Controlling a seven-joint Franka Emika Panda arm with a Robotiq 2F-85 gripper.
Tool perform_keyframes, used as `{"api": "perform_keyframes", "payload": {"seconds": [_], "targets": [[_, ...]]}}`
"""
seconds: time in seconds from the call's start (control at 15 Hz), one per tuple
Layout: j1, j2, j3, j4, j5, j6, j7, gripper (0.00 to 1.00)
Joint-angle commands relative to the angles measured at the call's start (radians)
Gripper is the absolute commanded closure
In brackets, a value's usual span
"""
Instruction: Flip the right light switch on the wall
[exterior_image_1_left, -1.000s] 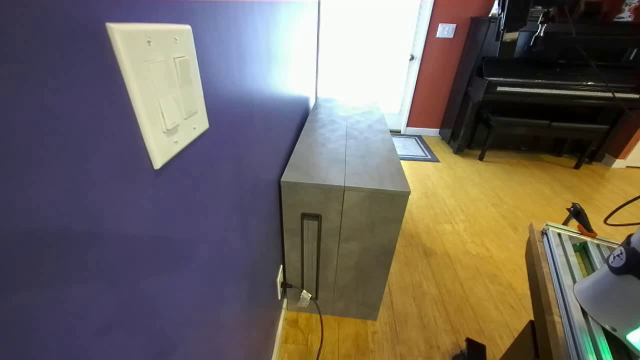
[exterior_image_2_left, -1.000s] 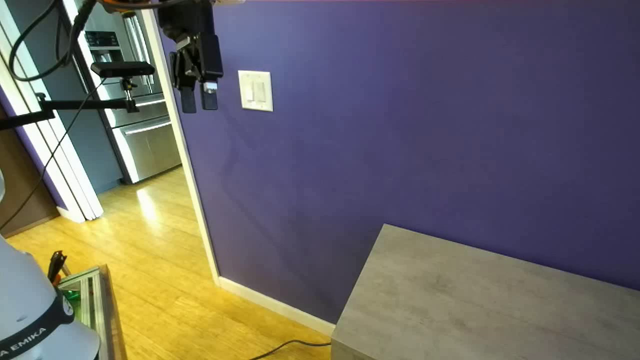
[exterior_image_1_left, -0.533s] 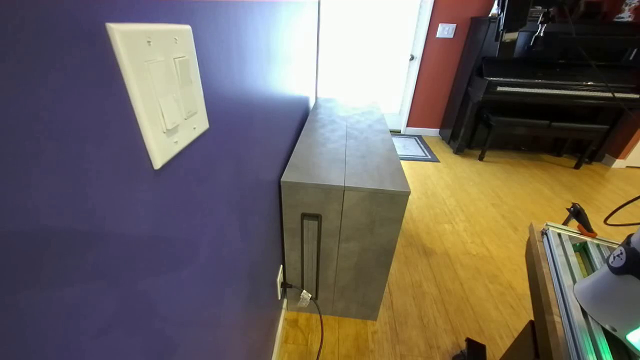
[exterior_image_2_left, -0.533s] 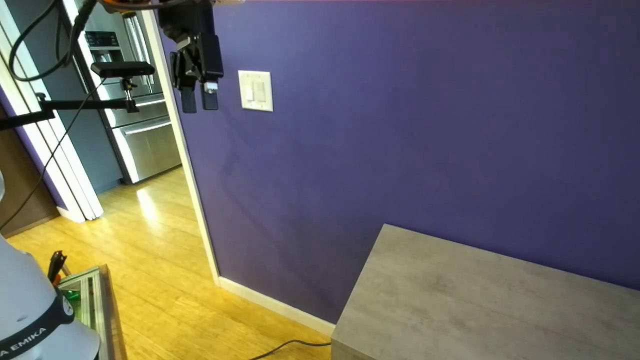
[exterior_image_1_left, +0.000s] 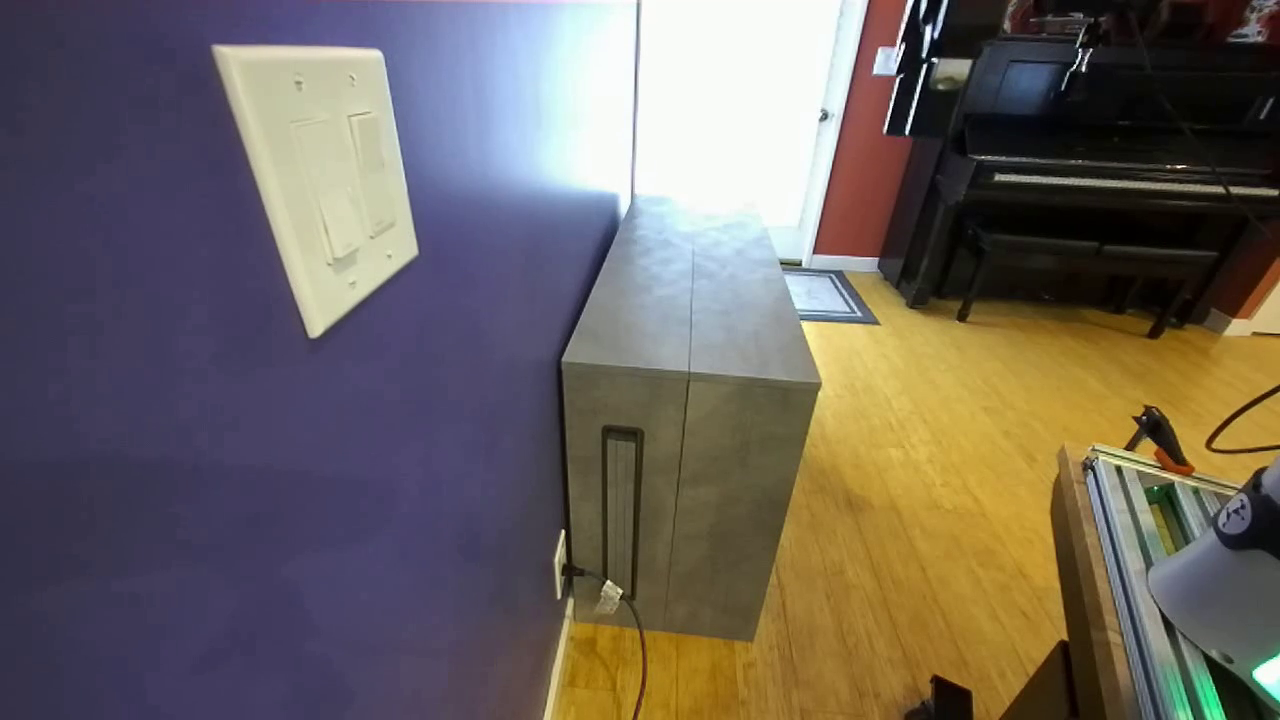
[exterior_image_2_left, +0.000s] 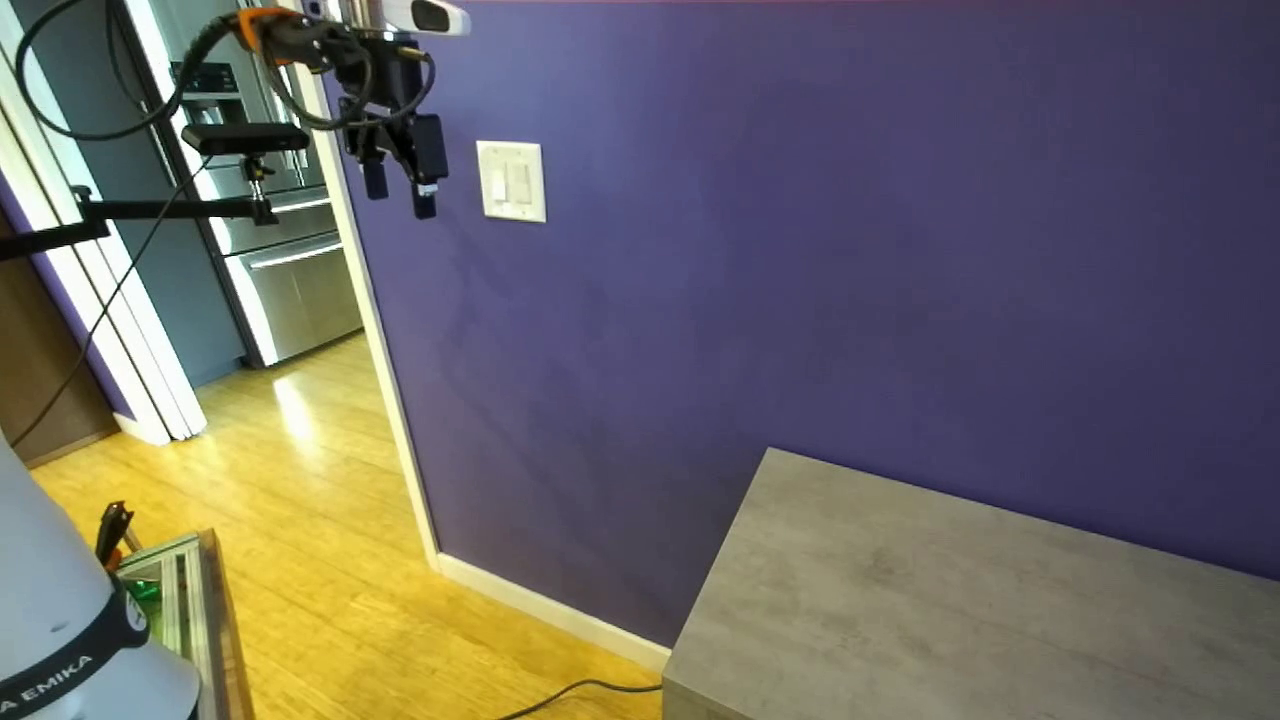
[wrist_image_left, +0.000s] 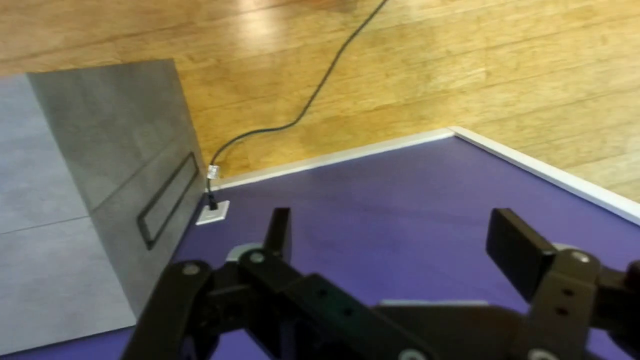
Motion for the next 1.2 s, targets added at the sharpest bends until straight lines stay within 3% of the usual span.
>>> {"api": "perform_keyframes", "payload": {"seconds": [0.0, 0.27, 0.33, 0.47, 1.07, 1.13], "targets": [[0.029, 0.095, -0.018, 0.030, 0.182, 0.118, -0.019, 0.00], [0.026, 0.205, -0.017, 0.088, 0.353, 0.190, -0.007, 0.03], [0.019, 0.230, -0.014, 0.108, 0.364, 0.208, -0.005, 0.27], [0.012, 0.270, -0.016, 0.143, 0.393, 0.233, -0.007, 0.29], [0.029, 0.365, 0.013, 0.212, 0.641, 0.466, -0.059, 0.93], [0.010, 0.344, 0.013, 0.190, 0.579, 0.435, -0.031, 0.74]]}}
